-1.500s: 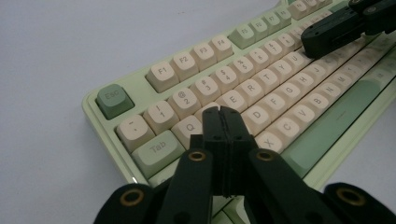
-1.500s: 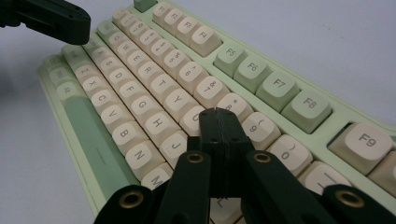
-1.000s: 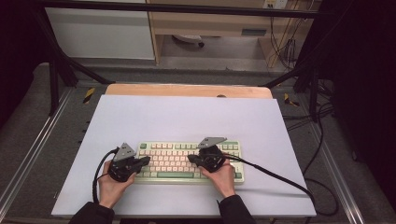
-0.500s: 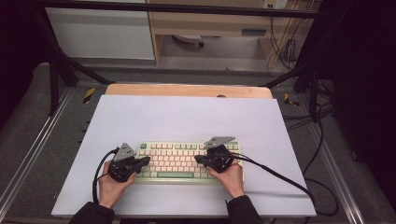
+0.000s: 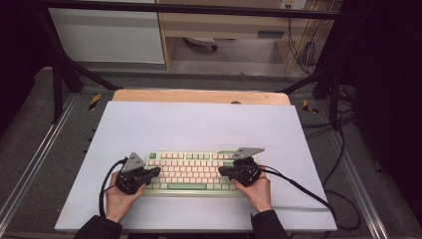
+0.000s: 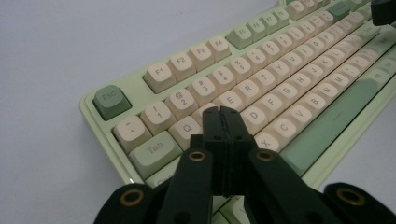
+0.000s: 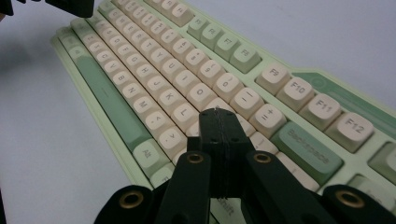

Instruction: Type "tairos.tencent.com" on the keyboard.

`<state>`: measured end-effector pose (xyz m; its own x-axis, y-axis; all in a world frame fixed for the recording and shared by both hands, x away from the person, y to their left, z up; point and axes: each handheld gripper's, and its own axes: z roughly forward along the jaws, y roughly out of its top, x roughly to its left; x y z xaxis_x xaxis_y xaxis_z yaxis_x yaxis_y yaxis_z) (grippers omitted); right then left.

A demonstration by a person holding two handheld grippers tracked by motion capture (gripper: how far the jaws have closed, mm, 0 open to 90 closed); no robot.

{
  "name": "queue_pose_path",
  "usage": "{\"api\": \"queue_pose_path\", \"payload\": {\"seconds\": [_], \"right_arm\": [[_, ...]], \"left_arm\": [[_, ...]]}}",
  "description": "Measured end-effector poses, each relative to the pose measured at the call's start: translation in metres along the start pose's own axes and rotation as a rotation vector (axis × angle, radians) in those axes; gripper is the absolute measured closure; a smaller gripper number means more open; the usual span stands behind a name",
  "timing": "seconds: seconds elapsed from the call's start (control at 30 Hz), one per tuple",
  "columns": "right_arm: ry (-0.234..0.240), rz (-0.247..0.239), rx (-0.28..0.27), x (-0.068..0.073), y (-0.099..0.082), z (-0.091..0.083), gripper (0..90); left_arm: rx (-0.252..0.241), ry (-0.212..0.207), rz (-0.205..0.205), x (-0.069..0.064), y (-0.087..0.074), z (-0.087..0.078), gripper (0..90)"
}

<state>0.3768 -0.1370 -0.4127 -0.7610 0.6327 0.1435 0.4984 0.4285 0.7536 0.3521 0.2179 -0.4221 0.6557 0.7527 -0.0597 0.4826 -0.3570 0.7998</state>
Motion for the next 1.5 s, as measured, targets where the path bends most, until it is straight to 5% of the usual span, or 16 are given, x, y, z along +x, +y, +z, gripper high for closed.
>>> {"api": "queue_pose_path", "payload": {"seconds": [0.8,1.5], "right_arm": [[-0.025,0.051,-0.011,-0.02,-0.035,-0.029,90.0],[-0.023,0.048,-0.024,-0.02,-0.035,-0.031,90.0]], "left_arm": [[0.014,-0.011,0.043,-0.021,0.026,0.017,89.7],[0.059,-0.003,0.05,-0.027,0.029,0.049,89.8]]}}
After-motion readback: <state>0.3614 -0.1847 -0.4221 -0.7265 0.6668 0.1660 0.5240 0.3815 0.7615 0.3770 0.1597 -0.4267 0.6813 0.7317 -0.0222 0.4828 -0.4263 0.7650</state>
